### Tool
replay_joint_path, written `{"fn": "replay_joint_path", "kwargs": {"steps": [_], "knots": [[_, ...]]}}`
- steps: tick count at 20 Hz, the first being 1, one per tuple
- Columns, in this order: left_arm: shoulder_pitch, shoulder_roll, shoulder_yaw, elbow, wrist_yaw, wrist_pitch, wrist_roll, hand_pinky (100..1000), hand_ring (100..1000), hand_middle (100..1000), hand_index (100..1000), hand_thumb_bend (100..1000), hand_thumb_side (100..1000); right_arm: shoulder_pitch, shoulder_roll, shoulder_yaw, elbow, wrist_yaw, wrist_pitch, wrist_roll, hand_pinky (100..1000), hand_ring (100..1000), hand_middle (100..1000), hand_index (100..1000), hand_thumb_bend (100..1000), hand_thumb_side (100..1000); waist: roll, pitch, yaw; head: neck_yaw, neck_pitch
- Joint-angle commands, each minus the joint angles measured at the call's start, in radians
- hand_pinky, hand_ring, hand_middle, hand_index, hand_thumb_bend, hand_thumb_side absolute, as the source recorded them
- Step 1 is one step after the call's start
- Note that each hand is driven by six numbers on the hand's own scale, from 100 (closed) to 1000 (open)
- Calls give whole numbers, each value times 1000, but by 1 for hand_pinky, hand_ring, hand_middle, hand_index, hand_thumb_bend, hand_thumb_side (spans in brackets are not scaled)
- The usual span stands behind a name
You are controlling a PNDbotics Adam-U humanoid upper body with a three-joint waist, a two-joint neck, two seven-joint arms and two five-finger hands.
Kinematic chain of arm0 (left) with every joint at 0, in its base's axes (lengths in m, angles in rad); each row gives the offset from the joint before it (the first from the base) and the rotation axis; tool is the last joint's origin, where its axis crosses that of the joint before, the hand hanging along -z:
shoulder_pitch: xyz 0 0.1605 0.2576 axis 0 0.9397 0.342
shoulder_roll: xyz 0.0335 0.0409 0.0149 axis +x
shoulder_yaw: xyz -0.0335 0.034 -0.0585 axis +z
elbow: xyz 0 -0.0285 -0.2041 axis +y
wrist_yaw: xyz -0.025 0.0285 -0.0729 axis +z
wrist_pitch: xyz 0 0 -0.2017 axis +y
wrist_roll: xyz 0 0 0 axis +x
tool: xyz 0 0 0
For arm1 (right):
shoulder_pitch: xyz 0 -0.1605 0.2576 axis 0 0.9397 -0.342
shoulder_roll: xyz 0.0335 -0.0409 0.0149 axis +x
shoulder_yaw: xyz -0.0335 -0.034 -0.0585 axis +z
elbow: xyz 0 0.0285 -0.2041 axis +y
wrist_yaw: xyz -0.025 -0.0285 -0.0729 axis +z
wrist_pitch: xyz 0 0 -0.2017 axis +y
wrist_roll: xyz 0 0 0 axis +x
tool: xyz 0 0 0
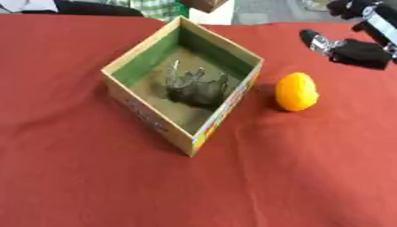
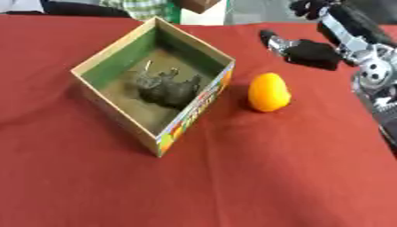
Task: Pick up objects on the table and place them in the box.
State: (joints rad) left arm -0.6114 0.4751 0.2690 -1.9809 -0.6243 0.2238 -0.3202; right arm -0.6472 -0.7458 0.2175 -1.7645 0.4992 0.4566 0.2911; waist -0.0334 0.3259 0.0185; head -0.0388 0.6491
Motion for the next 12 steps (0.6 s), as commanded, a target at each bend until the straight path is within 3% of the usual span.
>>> {"fn": "replay_joint_path", "kwargs": {"steps": [1,12], "knots": [[10,24,7,-19,53,-9,53,693,836,849,934,104,837,-4,-49,-5,7,11,-16,50,844,931,870,959,436,706,1,-17,-2,-6,-10],[63,43,-18,-19,222,-31,222,695,831,842,930,100,838,-25,-108,28,31,-58,-27,217,856,948,889,996,523,665,-1,-19,-5,-6,-10]]}}
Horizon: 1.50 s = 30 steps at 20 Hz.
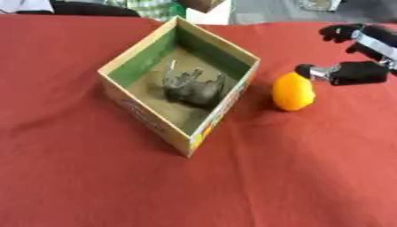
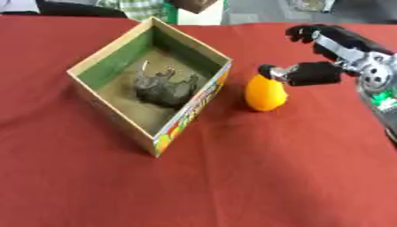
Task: Pick up objects on the table and place them in the box.
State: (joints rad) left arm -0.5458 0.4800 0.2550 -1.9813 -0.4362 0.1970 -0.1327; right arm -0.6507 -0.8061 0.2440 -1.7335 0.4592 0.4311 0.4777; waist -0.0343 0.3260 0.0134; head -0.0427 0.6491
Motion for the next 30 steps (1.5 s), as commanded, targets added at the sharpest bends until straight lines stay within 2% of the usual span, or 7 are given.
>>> {"fn": "replay_joint_path", "kwargs": {"steps": [1,8,17,25,30], "knots": [[1,40,-8,-19,49,-6,49,695,830,842,929,100,839,-27,-51,7,2,-23,-2,41,856,948,889,997,525,668,-1,-19,0,-3,-10],[22,47,-29,-19,139,-20,151,695,827,838,924,100,837,-64,-38,40,48,-26,3,58,854,948,892,999,524,665,-2,-16,5,-5,-9],[40,46,-79,-19,170,-22,288,692,824,834,920,100,843,-87,-1,80,169,17,-18,43,855,949,900,996,538,662,2,-2,8,-15,-15],[50,46,-132,-19,183,-19,417,691,823,832,919,100,846,-89,17,103,217,28,-45,55,850,943,869,974,503,648,7,6,7,-16,-20],[59,46,-168,-19,190,-14,499,690,822,831,919,100,854,-92,23,111,228,28,-48,59,841,930,801,928,423,635,7,6,5,-14,-24]]}}
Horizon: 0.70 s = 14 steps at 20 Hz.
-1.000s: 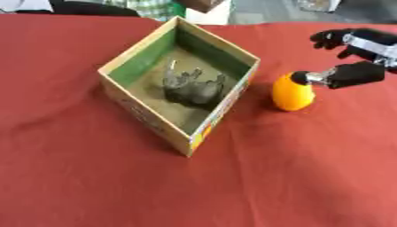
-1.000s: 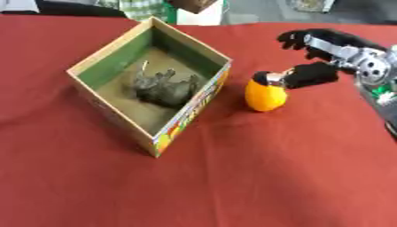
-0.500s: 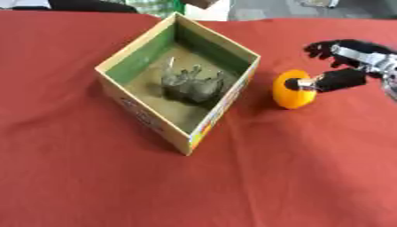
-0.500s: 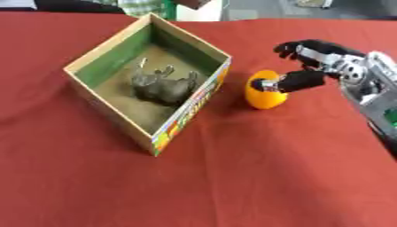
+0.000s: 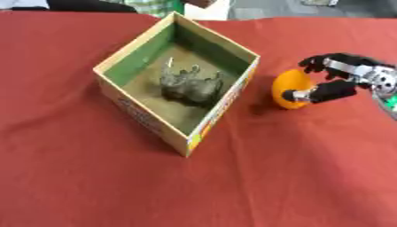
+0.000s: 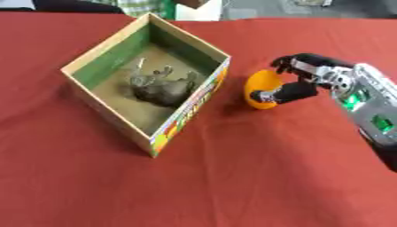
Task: Pick up objects on the table and place them in the box.
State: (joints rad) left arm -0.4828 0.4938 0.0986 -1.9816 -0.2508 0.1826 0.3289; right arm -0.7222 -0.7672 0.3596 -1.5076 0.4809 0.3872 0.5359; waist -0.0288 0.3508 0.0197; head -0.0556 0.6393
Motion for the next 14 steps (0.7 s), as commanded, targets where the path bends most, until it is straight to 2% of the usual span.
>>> {"fn": "replay_joint_path", "kwargs": {"steps": [1,4,7,8,9,10,11,14], "knots": [[-3,32,-17,-18,6,1,50,690,822,831,919,100,855,-21,-14,-3,6,8,-5,1,839,928,787,920,403,632,1,-19,-1,-1,-15],[0,31,-25,-18,8,2,70,689,821,831,918,100,858,-22,-9,0,15,6,-9,0,829,913,701,872,277,610,1,-19,0,0,-17],[2,30,-27,-18,10,0,77,689,821,831,918,100,858,-22,-8,2,19,0,-12,-3,828,911,691,863,252,601,0,-19,0,1,-17],[2,30,-27,-18,11,0,78,688,820,830,918,100,857,-22,-7,1,18,-1,-12,-6,811,893,647,830,100,492,0,-19,0,2,-16],[3,30,-27,-18,11,0,78,688,820,830,918,100,857,-22,-6,1,16,0,-13,-11,809,888,642,829,100,455,0,-19,0,2,-16],[3,29,-27,-18,12,-1,79,688,820,830,918,100,857,-22,-6,2,16,2,-13,-16,809,888,642,829,100,455,0,-20,0,2,-16],[3,28,-27,-18,12,-1,80,688,820,830,917,100,858,-22,-6,4,17,6,-14,-20,803,874,622,817,100,341,-1,-20,1,2,-17],[1,26,-26,-18,14,-3,84,687,819,829,917,100,858,-26,-6,14,22,36,-20,-34,783,843,581,763,100,218,-1,-20,2,1,-18]]}}
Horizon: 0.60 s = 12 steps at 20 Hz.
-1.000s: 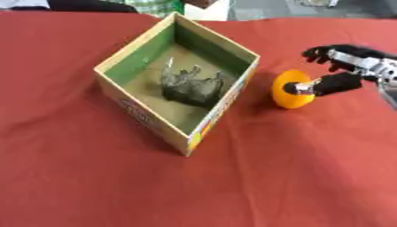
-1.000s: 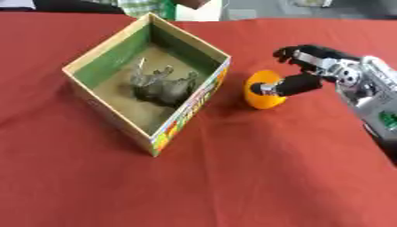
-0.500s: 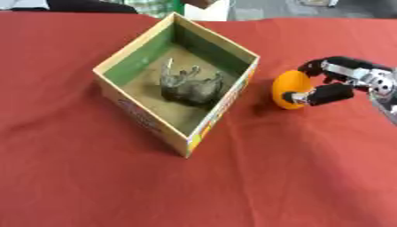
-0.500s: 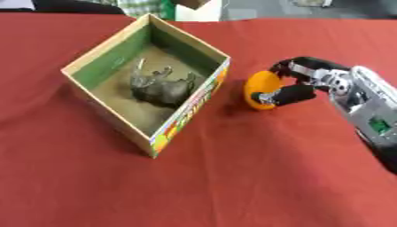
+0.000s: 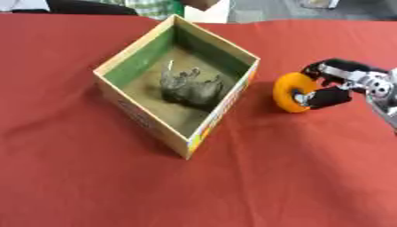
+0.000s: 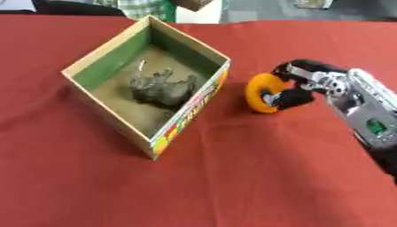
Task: Pick up objects on the table and place them in the box.
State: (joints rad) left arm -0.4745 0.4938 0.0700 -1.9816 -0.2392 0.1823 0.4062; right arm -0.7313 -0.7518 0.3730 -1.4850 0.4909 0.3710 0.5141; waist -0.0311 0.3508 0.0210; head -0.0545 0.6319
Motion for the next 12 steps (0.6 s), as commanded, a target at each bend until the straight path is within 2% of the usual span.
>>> {"fn": "replay_joint_path", "kwargs": {"steps": [1,6,9,12], "knots": [[-7,25,2,-18,3,-3,7,686,819,829,917,100,857,-19,-22,4,2,40,-7,-20,773,823,565,741,100,197,2,-21,2,0,-11],[-5,23,3,-18,5,-3,6,685,818,829,918,100,857,-20,-22,5,-11,93,-15,-68,704,731,487,625,100,145,1,-22,1,2,-12],[-2,22,3,-18,7,-2,6,684,818,829,918,100,856,-16,-31,-7,-58,106,3,-112,651,660,442,569,100,288,-1,-24,-1,4,-11],[-2,21,2,-18,9,-1,4,682,818,829,918,100,858,-9,-33,-8,-95,72,46,-180,629,628,415,549,100,344,-1,-26,-3,4,-11]]}}
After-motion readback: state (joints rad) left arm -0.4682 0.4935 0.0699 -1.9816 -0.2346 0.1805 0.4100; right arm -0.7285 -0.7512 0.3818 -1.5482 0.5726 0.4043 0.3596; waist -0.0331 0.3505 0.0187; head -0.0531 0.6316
